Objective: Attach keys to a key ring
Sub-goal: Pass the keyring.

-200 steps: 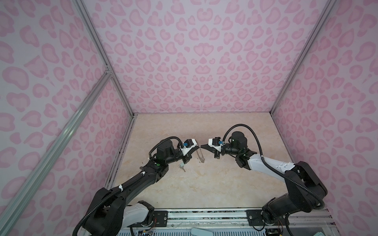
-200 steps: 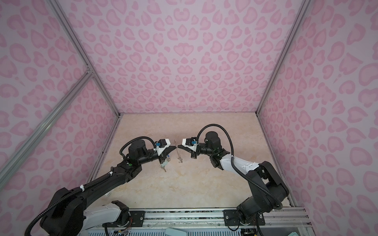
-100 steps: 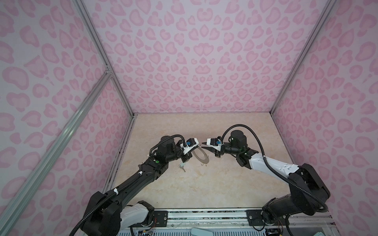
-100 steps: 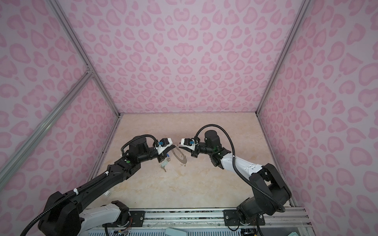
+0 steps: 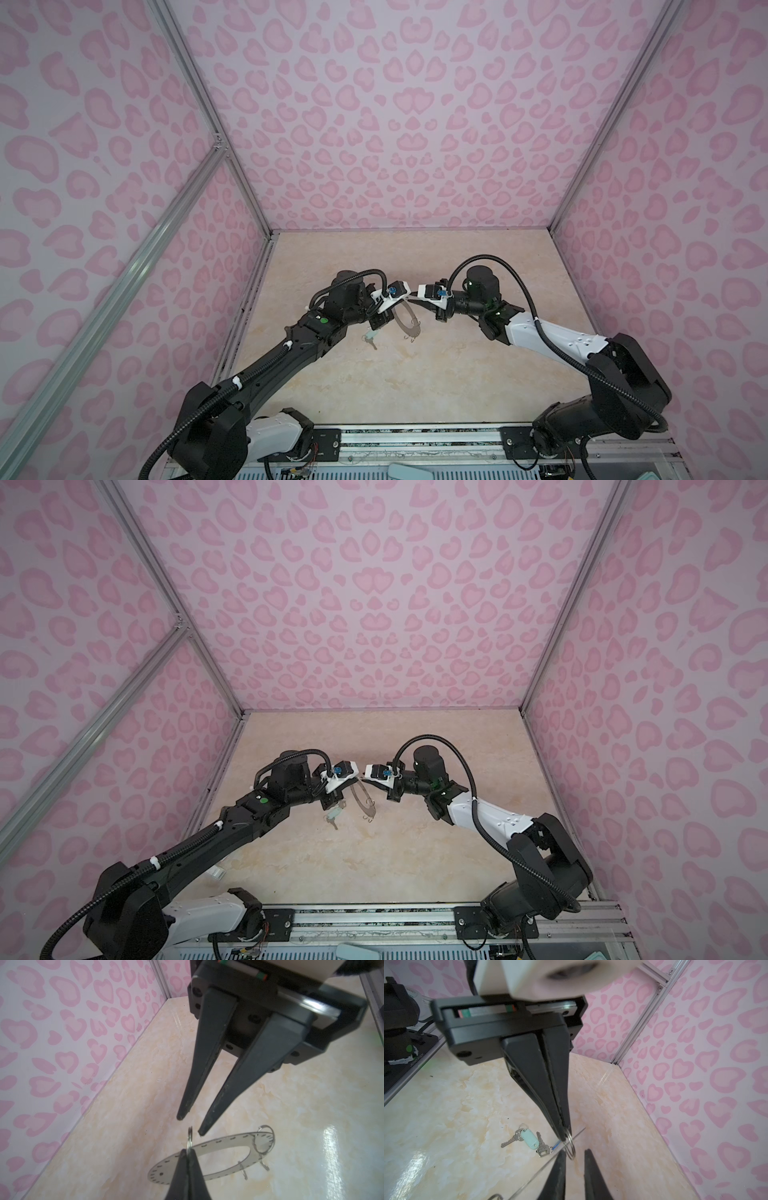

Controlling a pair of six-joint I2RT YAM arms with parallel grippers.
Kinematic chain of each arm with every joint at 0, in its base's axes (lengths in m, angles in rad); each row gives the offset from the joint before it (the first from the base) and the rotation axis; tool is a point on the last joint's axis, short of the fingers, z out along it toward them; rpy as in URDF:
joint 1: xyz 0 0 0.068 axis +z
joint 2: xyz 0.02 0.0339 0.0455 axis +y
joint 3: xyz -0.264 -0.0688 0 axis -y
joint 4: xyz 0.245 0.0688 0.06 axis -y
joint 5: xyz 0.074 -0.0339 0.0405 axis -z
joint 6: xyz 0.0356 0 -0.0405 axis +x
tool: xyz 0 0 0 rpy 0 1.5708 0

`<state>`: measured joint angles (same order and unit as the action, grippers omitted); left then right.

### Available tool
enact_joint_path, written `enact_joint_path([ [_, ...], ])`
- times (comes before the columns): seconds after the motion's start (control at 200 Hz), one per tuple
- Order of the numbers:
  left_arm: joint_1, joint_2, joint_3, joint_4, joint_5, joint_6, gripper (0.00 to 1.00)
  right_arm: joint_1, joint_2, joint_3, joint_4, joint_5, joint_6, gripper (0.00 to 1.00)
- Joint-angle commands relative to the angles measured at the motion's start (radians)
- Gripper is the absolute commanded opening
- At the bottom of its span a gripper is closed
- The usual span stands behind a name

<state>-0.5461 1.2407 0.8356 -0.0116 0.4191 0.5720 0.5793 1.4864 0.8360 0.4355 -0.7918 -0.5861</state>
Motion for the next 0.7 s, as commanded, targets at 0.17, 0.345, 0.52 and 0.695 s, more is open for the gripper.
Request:
enact_joint_path([
  [0.17, -0.006, 0.003, 0.019, 0.001, 0.023, 0.024, 0.03, 0.004, 0.013, 0.009, -0.003, -0.012, 0.000, 0.12],
  [0.345, -0.006, -0.003, 0.014, -0.003, 0.067, 0.028, 0.03, 0.005, 0.019, 0.013, -0.009, -0.010, 0.000, 0.13],
  [0.52, -0.006, -0.007, 0.013, -0.004, 0.089, 0.035, 0.03, 0.005, 0.021, 0.015, -0.017, -0.009, -0.003, 0.12],
  [0.695, -0.006, -0.006, 0.013, -0.008, 0.104, 0.040, 0.03, 0.007, 0.022, 0.017, -0.032, -0.009, -0.008, 0.10],
])
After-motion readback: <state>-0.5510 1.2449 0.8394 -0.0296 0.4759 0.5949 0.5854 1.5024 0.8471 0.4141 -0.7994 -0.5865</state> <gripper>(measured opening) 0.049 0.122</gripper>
